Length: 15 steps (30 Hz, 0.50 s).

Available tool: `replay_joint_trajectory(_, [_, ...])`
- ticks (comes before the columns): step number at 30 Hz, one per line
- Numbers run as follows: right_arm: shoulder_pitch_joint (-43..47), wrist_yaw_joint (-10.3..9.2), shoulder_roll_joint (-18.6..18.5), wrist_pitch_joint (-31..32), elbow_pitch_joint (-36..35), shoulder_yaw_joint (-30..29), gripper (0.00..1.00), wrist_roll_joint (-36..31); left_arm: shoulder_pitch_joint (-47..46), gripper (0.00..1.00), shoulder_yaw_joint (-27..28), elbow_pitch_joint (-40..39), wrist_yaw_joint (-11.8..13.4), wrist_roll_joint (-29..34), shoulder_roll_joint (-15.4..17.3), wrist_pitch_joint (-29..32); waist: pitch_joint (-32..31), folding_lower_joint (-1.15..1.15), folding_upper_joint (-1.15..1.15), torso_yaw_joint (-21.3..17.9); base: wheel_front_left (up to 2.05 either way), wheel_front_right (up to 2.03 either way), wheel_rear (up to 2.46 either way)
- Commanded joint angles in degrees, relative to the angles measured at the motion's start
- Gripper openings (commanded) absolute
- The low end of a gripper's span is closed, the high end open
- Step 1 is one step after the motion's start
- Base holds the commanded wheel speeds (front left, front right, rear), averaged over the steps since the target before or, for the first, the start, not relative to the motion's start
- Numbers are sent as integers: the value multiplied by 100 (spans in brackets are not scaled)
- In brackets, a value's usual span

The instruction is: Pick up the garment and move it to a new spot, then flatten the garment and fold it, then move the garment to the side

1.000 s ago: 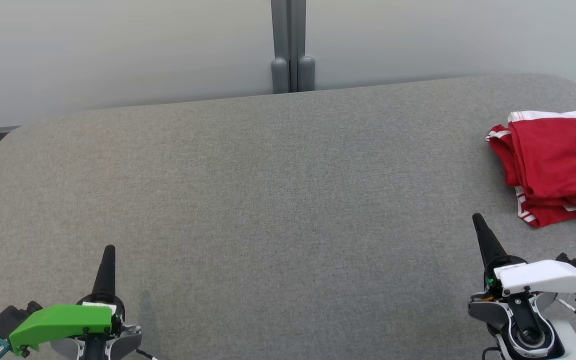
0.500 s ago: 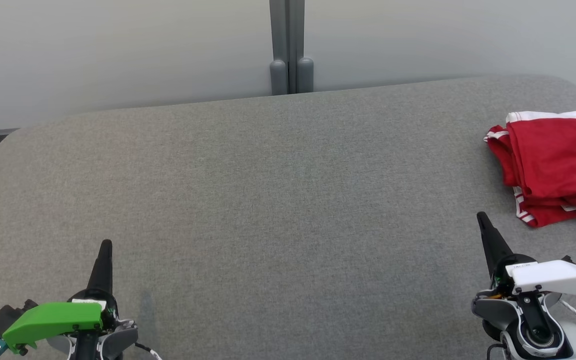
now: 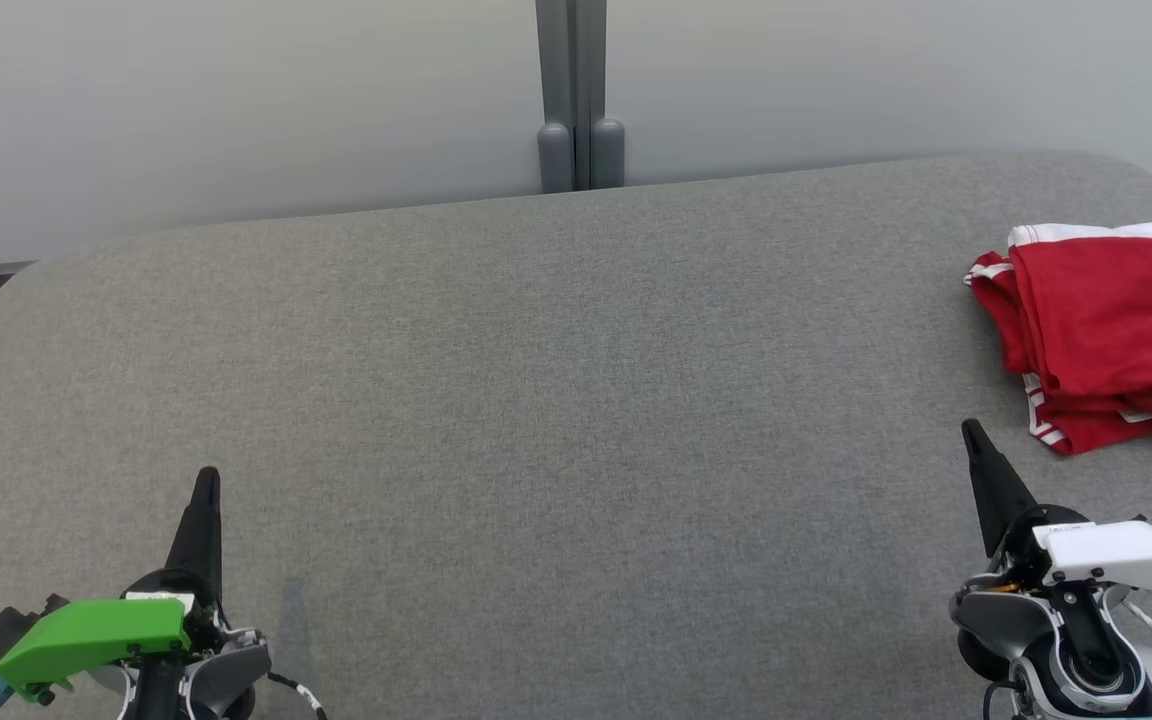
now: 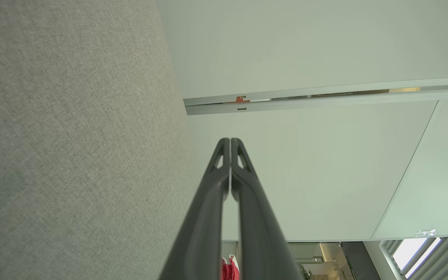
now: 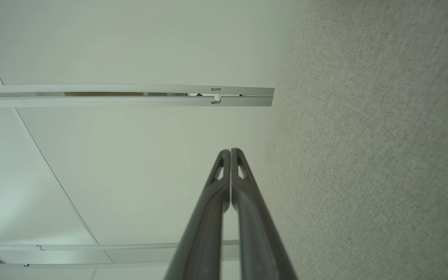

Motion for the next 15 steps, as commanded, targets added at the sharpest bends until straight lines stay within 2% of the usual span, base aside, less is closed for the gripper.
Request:
replay_joint_trajectory(1, [47,2,-10,36,-48,-35,0,110,-105,0,39,-29,-42,-109,39,27,-2,0,0,-2,0,0,0])
replay_joint_trajectory(8, [59,2,-5,108,-69,-87,0,371,-120,0,68,-40,-65,-344,40,99,-15,0,0,-11,0,0,0])
replay_joint_trajectory(15, [56,2,0,109,-65,-91,0,334,-109,0,64,-34,-61,-322,40,99,-15,0,0,-11,0,0,0])
